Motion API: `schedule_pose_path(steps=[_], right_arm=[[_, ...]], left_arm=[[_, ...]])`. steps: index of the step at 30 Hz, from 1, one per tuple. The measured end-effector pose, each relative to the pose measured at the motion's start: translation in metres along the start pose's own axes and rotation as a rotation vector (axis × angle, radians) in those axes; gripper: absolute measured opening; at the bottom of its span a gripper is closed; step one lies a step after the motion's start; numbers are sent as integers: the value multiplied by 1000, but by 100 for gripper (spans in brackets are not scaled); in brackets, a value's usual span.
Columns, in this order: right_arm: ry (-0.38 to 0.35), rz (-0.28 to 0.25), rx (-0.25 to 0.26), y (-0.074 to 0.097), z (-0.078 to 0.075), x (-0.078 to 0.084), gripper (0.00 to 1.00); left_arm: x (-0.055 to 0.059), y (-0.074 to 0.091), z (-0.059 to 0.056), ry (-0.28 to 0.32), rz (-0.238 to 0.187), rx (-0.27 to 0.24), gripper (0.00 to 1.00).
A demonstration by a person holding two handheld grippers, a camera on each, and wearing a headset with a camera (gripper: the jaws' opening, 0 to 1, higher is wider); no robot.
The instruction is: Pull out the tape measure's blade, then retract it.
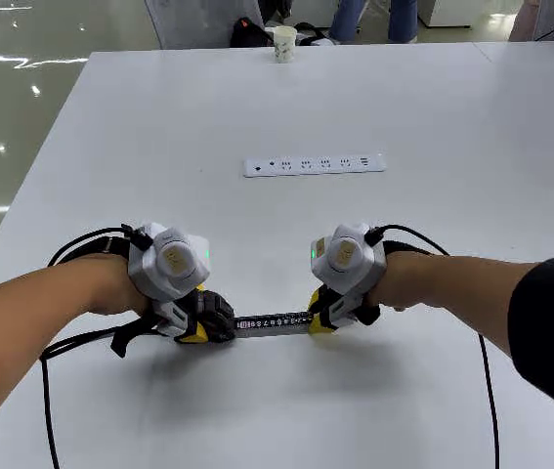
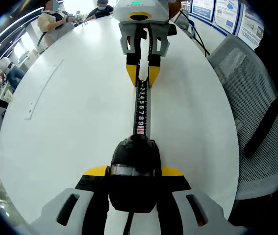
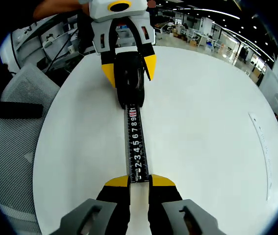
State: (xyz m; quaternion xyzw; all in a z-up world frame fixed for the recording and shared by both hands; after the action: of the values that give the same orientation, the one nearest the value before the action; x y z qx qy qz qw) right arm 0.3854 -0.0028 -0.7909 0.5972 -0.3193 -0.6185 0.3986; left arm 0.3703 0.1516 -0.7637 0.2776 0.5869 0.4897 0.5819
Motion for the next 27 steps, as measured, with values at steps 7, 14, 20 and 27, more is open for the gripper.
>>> schedule_pose_path(steps=[7, 14, 20, 27], right_arm=[[4, 7, -1, 3, -1, 5, 10], [3, 11, 0, 5, -1, 9, 10], [1, 15, -1, 7, -2, 13, 10], [-4, 18, -1, 9, -1, 16, 10]], left_arm=[[0, 0, 0, 2, 1, 0, 32], [0, 0, 0, 2, 2, -1, 32], [0, 0, 1, 3, 1, -1, 32], [0, 0, 1, 4, 0, -1, 32]])
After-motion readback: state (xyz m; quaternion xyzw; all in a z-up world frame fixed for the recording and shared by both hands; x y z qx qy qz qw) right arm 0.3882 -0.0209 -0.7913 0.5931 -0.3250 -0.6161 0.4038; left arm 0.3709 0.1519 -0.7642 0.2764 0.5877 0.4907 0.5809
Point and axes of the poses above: the centre of the closed fingertips' face, and the gripper's own axes: y roughly backward along the fingers, z roughly to its left, x roughly out of its underside, the point moved 2 cm from there along y, roughly backward along the fingers, and after that the axes turned 4 degrees about -x, right-handed, at the moved point
